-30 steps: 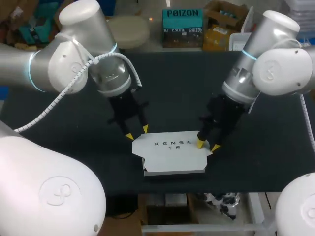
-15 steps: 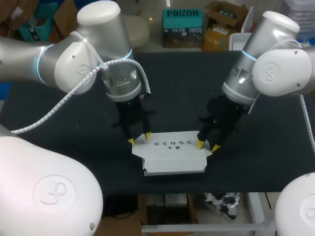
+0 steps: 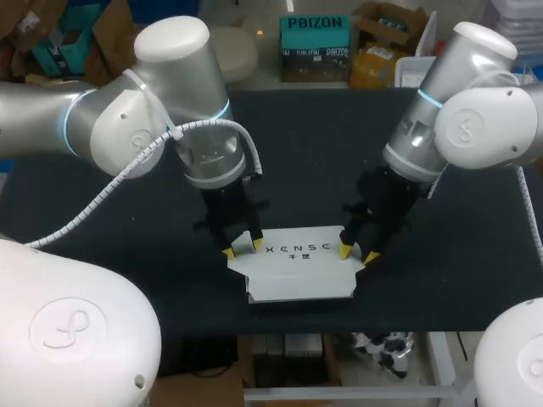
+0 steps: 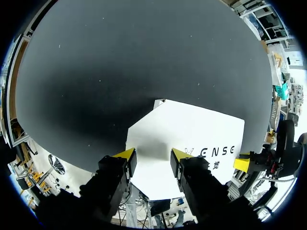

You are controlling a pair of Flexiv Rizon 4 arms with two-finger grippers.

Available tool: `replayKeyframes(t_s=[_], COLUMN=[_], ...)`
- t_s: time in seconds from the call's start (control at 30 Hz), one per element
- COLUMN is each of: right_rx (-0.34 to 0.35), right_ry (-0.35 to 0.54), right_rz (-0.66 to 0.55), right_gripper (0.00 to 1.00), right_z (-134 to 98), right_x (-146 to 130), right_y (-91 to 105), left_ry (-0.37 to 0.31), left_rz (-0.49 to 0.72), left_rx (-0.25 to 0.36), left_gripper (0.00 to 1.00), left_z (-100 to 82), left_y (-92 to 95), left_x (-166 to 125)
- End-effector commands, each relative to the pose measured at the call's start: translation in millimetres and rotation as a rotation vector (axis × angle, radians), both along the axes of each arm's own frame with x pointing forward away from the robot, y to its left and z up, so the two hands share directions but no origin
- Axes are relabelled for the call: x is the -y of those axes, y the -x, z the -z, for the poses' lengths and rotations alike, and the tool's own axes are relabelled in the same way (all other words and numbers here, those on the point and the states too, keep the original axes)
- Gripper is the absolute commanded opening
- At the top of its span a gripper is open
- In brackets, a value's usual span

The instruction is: Assemble the packaging by folding the flat box into shape, placing the metal phone stand inside, and closing the box properly

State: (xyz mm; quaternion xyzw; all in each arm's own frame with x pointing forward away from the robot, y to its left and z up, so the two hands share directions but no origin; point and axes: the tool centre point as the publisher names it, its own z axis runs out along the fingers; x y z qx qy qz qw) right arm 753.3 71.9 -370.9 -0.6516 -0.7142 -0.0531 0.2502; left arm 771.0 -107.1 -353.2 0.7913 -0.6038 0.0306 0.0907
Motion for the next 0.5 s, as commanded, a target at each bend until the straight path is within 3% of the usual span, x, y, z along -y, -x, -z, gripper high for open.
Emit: replayKeyframes(t_s=[0.03,0.5], right_rx=[-0.001,-0.004], right_ry=[-0.002,-0.019], right_rz=[0.003,0.026], right_gripper=[0.49,0.49], right_z=[0.9,-1.6], right_x=[-0.7,0.8], right_y=[2.0,4.8], left_ry=[0.003,0.044], left_rz=[0.011,0.043], left_rx=[0.018,0.064], left_gripper=[0.47,0.47], left_z=[1.9,7.1], left_y=[7.6,13.9], left_x=[-1.2,1.6])
